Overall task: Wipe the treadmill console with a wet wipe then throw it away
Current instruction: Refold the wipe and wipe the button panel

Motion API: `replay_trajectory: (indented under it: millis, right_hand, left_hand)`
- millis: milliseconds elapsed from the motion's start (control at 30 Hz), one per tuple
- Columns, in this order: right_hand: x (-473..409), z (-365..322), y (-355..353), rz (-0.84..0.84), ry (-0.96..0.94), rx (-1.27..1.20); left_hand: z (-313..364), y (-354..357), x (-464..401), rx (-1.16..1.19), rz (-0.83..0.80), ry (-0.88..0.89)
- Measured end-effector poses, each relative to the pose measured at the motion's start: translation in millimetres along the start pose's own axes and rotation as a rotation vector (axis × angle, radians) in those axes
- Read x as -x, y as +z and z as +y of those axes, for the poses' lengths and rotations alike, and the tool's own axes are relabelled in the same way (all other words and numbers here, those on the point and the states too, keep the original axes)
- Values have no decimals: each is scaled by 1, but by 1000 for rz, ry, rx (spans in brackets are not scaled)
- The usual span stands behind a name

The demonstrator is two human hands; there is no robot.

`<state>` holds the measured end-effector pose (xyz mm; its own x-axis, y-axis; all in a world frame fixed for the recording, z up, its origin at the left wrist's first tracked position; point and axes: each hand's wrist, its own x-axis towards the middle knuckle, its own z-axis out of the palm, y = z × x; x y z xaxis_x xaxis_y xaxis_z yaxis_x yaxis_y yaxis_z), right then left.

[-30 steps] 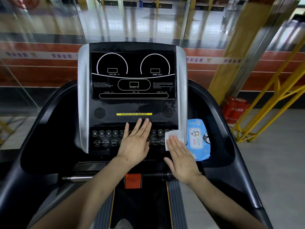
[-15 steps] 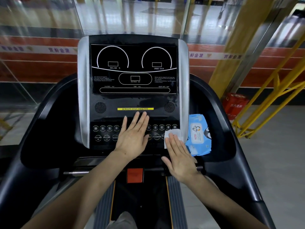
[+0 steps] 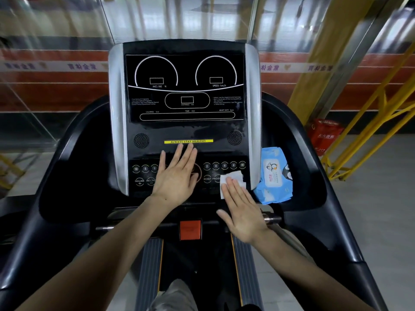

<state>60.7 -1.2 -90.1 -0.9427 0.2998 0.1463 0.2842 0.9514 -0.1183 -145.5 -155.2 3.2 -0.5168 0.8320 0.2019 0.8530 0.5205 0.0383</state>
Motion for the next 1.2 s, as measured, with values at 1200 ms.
replay_trajectory:
  millis: [1200]
  right_hand:
    - [-78, 27, -66, -97, -470, 286]
  left_hand:
    - [-33, 1, 21, 3, -23, -25]
